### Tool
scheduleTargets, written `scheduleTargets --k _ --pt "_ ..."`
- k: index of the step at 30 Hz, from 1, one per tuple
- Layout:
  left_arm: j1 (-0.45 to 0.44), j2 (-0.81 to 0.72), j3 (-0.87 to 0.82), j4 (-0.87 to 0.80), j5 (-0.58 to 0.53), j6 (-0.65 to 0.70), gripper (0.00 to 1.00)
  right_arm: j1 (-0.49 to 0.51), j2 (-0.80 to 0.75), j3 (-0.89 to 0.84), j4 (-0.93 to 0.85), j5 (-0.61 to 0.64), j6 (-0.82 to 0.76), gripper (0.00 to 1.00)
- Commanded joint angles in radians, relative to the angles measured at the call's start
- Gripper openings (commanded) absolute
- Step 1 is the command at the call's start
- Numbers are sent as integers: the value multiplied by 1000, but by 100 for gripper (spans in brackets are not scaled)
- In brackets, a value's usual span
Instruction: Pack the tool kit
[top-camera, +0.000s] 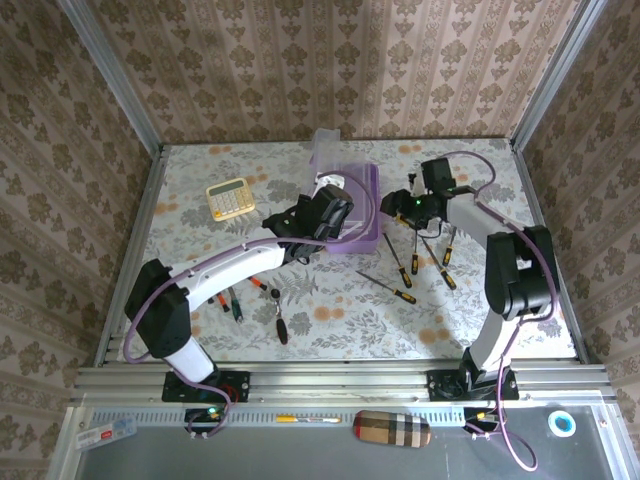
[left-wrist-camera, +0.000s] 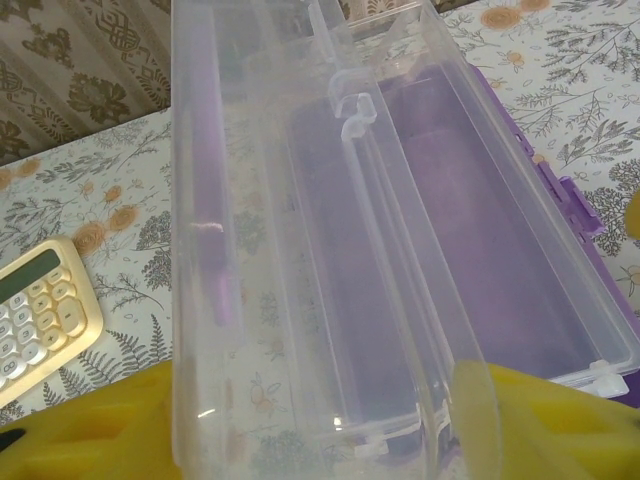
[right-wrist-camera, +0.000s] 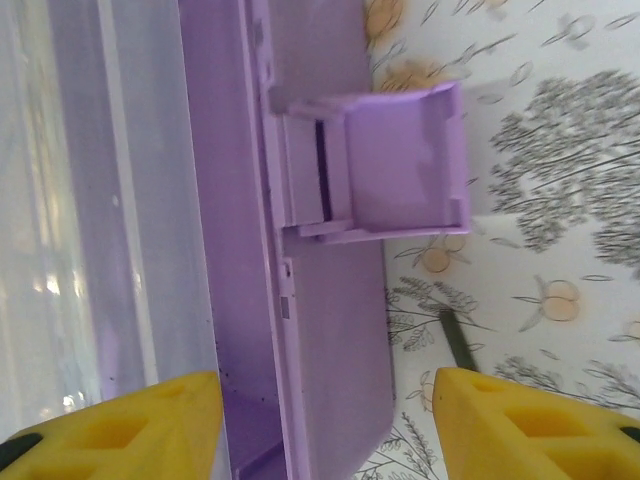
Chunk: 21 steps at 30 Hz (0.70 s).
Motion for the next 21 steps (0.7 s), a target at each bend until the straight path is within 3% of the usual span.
scheduleTargets --k 1,4,11,21 --pt "-3 -38 -7 -5 -6 15 62 31 48 53 -47 3 -55 60" --pt "-2 -46 -9 -8 -11 17 62 42 79 61 -44 15 -54 59" --pt "23 -82 -60 6 5 -40 60 53 121 71 -61 53 -66 45" --pt "122 -214 -212 41 81 -123 60 56 128 70 -74 98 -95 30"
